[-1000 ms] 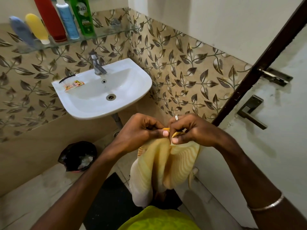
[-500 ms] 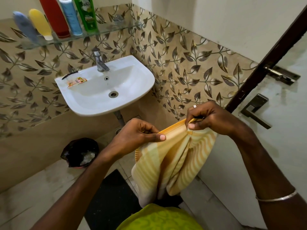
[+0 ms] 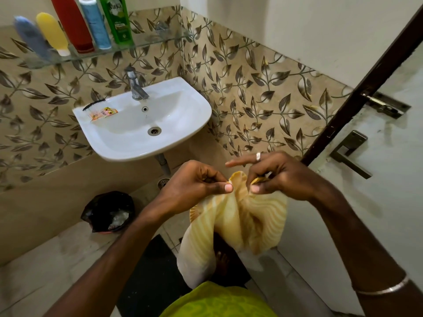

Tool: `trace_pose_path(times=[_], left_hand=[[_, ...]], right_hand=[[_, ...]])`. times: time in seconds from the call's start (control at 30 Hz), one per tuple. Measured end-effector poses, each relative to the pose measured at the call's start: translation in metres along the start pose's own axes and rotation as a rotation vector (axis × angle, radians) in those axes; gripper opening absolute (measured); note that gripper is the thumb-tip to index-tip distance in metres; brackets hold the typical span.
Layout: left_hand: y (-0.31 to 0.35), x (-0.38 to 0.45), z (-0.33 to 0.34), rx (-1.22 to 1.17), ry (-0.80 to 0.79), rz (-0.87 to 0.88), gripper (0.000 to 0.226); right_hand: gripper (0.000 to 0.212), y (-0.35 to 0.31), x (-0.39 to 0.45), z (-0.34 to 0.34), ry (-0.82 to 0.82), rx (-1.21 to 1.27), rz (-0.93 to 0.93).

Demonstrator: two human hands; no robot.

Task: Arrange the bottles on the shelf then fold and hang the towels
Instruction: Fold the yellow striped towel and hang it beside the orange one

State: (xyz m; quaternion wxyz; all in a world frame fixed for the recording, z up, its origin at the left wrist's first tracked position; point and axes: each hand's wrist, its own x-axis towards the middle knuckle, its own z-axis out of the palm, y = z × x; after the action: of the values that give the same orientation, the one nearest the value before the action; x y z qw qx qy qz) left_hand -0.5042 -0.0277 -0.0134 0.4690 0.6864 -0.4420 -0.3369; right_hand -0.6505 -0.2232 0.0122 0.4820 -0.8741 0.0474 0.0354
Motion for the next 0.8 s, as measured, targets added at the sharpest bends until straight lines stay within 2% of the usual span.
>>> trace_pose_path(times=[0.1, 0.23, 0.43, 0.7, 0.8], left_hand=[[0.001, 0.004, 0.001, 0.007, -0.014, 0.040, 0.015], [0.001, 0.004, -0.001, 0.005, -0.032, 0.020, 0.018], [-0.001, -0.003, -0.003, -0.019, -0.017, -0.081, 0.019], [-0.004, -0.014, -0.013, -0.029, 0.028, -0.145, 0.019], [-0.006, -0.015, -0.016, -0.011, 0.036, -0.152, 0.018]], right_hand=[[0.021, 0.000, 0.007, 0.020, -0.071, 0.090, -0.017], [0.004, 0.003, 0.010, 0.019, -0.006, 0.051, -0.065], [0.006, 0.002, 0.011, 0.004, 0.027, -0.007, -0.063], [0.007, 0.013, 0.006, -0.020, 0.123, 0.024, 0.033], [0.014, 0.020, 0.003, -0.029, 0.183, 0.028, 0.067]])
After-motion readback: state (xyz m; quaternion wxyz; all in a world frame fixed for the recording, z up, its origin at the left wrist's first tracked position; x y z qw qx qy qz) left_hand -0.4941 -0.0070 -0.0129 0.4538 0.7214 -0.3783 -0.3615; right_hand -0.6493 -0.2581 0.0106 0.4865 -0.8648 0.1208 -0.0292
